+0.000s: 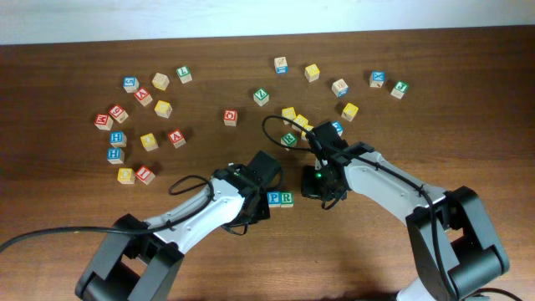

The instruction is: Spell out CVPR

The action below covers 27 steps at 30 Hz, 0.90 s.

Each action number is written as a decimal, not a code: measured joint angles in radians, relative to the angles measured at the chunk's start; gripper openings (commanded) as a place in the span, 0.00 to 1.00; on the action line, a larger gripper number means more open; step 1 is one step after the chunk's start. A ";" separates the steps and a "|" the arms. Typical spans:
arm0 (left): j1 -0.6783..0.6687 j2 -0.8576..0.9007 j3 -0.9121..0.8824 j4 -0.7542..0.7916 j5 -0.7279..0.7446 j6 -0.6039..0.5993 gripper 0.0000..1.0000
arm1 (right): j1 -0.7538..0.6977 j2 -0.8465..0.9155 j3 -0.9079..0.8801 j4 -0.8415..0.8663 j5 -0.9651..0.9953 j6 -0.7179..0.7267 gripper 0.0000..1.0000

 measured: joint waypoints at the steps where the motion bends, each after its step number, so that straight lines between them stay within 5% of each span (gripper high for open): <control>1: 0.000 0.000 0.000 0.000 0.000 0.001 0.00 | 0.000 0.000 0.000 0.000 0.000 0.000 0.09; 13: 0.003 -0.071 0.006 -0.145 0.000 0.054 0.00 | 0.000 0.000 0.000 -0.013 -0.001 0.001 0.08; 17: 0.094 -0.148 0.029 -0.147 -0.012 0.060 0.00 | 0.000 0.000 0.000 -0.014 -0.008 0.001 0.08; 27: 0.147 -0.037 0.029 -0.109 -0.010 0.060 0.00 | 0.037 0.000 0.000 0.009 -0.027 0.004 0.08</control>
